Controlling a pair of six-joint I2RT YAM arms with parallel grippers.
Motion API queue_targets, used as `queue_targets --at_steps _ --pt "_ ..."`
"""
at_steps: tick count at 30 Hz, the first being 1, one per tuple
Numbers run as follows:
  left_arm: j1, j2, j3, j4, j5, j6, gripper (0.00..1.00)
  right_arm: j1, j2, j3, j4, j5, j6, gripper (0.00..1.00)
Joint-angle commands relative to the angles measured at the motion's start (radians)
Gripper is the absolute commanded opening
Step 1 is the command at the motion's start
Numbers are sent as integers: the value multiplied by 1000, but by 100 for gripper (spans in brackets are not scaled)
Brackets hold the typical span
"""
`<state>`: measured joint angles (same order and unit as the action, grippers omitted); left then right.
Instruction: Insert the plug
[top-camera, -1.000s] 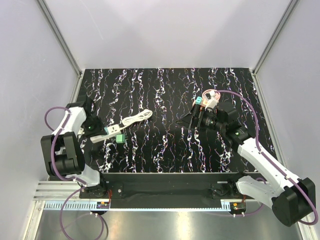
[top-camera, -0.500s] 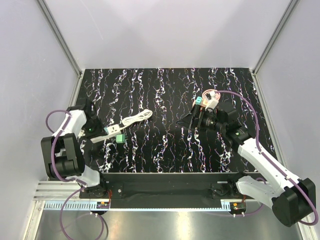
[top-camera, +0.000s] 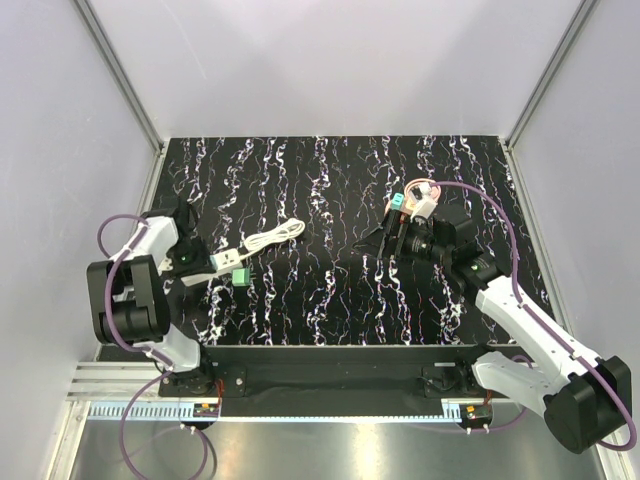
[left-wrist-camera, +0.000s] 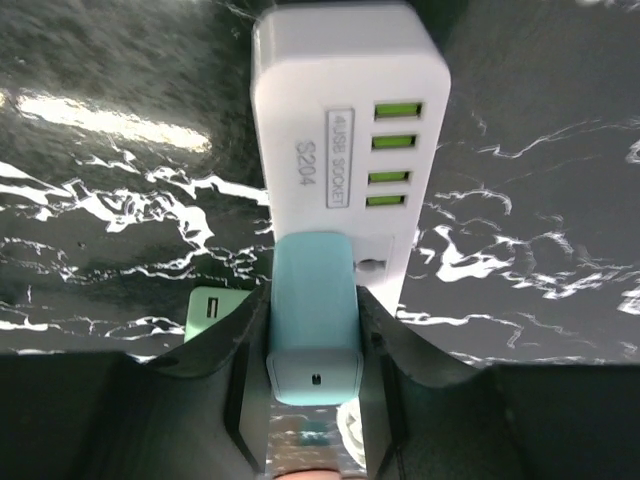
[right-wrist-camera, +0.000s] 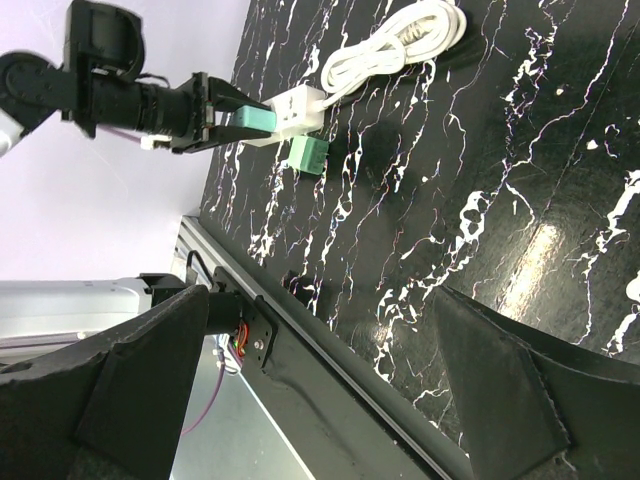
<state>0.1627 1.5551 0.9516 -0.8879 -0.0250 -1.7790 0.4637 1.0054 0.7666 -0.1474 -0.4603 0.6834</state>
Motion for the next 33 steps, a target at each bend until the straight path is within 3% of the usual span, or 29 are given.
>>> queue_targets --at_steps 1,8,14,16,18,19,21,24,33 --pt "-48 178 -38 -48 -87 41 0 1 -17 30 17 15 -18 100" --pt "-94 186 -16 -96 -139 9 0 1 -40 23 11 20 -18 100" --pt "-92 166 35 -91 -127 87 2 1 -53 26 -3 23 -27 100" --pt "-92 128 59 -92 -125 107 13 1 -56 26 -7 25 -30 100" --pt "-92 102 94 -105 -134 125 32 0 -65 27 -7 28 -28 100" --pt "-92 80 108 -117 -144 131 53 1 -68 26 -7 28 -25 100" --pt "-92 65 146 -146 -142 164 65 1 -71 26 -8 29 -21 100" --pt "-92 54 191 -187 -138 199 76 1 -68 25 -8 25 -12 100" --pt "-95 2 269 -279 -229 271 94 0 -33 0 -7 69 -41 100"
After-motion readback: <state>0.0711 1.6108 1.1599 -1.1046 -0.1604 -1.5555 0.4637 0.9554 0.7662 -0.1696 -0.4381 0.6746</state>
